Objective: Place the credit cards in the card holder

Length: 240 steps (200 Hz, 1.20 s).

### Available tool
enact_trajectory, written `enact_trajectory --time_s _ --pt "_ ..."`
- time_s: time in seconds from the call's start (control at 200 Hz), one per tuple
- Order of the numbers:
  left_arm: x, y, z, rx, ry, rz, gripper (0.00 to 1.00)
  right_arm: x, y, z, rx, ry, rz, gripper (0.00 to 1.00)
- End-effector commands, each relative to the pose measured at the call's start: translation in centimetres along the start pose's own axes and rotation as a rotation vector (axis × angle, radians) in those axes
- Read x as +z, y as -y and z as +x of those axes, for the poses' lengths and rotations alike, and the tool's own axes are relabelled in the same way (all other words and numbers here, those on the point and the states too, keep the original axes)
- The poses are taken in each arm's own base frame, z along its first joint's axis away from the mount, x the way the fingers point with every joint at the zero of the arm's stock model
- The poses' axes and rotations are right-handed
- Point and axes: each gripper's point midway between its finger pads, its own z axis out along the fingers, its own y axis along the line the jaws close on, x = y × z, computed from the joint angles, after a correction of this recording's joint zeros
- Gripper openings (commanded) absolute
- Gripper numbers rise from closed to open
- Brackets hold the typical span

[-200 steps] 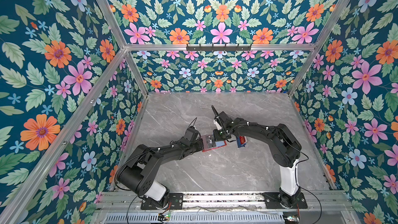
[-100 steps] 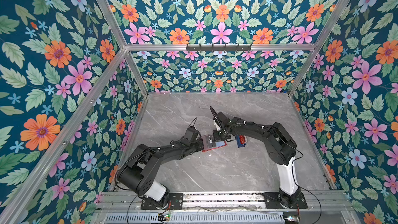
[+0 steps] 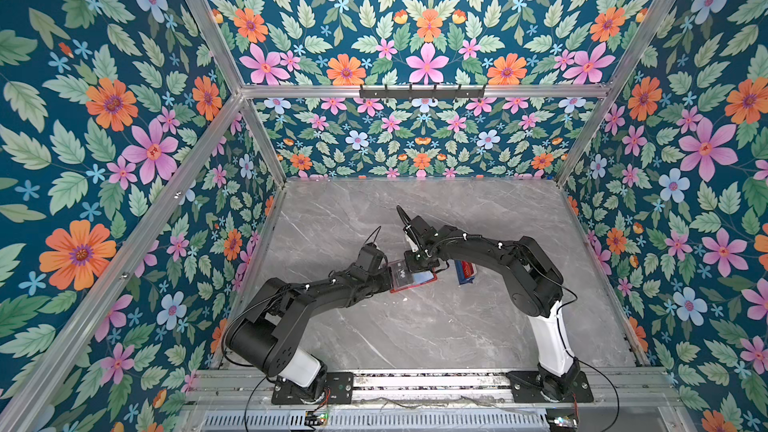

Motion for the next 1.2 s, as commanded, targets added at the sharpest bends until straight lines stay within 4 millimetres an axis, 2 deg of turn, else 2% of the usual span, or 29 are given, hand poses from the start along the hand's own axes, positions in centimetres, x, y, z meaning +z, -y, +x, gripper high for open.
enact_trajectory --time_s 0.0,0.55,0.675,0.88,1.055,1.195 --pt "0.0 -1.5 1.4 0.003 -0.049 -0.067 0.0 1.3 1.9 3.4 -0.005 -0.123 0.079 0.22" --pt "0.0 -1.7 1.3 0.007 -0.046 -0.079 0.0 1.1 1.4 3.9 -0.02 -0.131 0.065 0.31" --pt "0.0 -1.7 1.3 0.011 -0.047 -0.082 0.0 0.3 1.0 3.5 -0.013 -0.105 0.045 0.33" --pt "-0.3 -1.1 0.9 0.035 -0.037 -0.064 0.0 -2.5 0.2 2.2 0.007 -0.02 0.003 0.34" --pt "-0.7 -0.2 0.4 0.059 -0.023 -0.038 0.01 -4.3 1.3 1.3 0.055 0.045 0.002 0.32" --pt "-1.2 0.5 -0.2 0.076 -0.01 -0.025 0.04 -4.5 3.0 1.3 0.082 0.059 0.049 0.28"
